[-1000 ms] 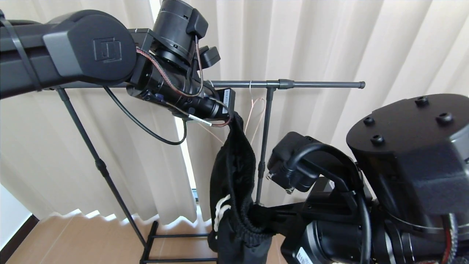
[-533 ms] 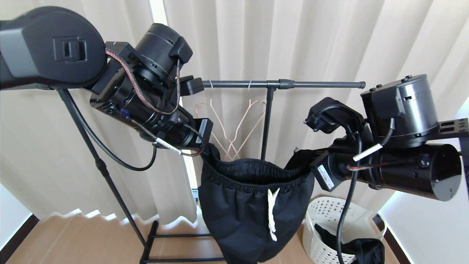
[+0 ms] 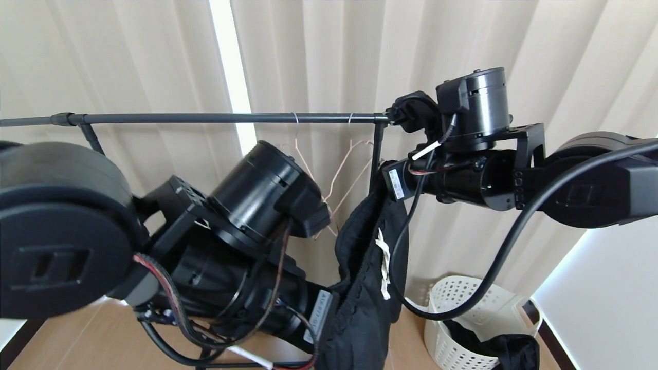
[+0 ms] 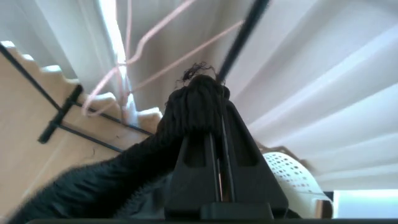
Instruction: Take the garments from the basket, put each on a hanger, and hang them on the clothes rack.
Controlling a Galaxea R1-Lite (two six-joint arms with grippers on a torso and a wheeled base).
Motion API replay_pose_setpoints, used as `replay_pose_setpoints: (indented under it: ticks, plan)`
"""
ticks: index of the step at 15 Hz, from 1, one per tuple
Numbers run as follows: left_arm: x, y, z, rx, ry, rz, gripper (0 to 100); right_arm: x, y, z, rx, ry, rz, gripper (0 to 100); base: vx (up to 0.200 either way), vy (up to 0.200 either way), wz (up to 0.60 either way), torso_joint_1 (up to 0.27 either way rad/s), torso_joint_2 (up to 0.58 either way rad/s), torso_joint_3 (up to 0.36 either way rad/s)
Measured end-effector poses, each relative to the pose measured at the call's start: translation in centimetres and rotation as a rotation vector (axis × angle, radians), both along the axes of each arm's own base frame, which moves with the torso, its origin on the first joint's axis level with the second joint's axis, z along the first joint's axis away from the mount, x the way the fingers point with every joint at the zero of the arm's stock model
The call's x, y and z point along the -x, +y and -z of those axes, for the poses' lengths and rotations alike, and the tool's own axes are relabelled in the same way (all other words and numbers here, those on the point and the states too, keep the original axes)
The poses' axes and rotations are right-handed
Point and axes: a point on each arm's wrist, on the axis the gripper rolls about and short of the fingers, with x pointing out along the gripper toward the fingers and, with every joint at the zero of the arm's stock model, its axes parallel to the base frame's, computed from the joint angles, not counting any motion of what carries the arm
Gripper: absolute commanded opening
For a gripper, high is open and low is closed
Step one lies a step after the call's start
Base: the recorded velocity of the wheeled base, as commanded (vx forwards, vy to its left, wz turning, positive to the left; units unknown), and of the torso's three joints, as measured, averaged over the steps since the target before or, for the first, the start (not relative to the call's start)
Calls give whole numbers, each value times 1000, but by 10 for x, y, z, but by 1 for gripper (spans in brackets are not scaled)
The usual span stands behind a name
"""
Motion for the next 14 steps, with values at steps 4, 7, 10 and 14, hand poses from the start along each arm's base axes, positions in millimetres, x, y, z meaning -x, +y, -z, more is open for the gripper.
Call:
replay_pose_setpoints:
  ticks: [4,7,10,14]
  plan:
    - [10,-38,11,74,20,13,0,0,16,6,-56,26,-10,0,0,0,0,0,0,0]
    - [13,-37,8,81,14,14,0,-2,6,11,-74,53,26,0,0,0,0,0,0,0]
    - [7,-14,6,69,1,-52,0,-1,-23,12,-69,67,93,0,0,0,0,0,0,0]
    - [-17,24,2,63,-45,-191,0,13,-68,0,-73,50,187,0,0,0,0,0,0,0]
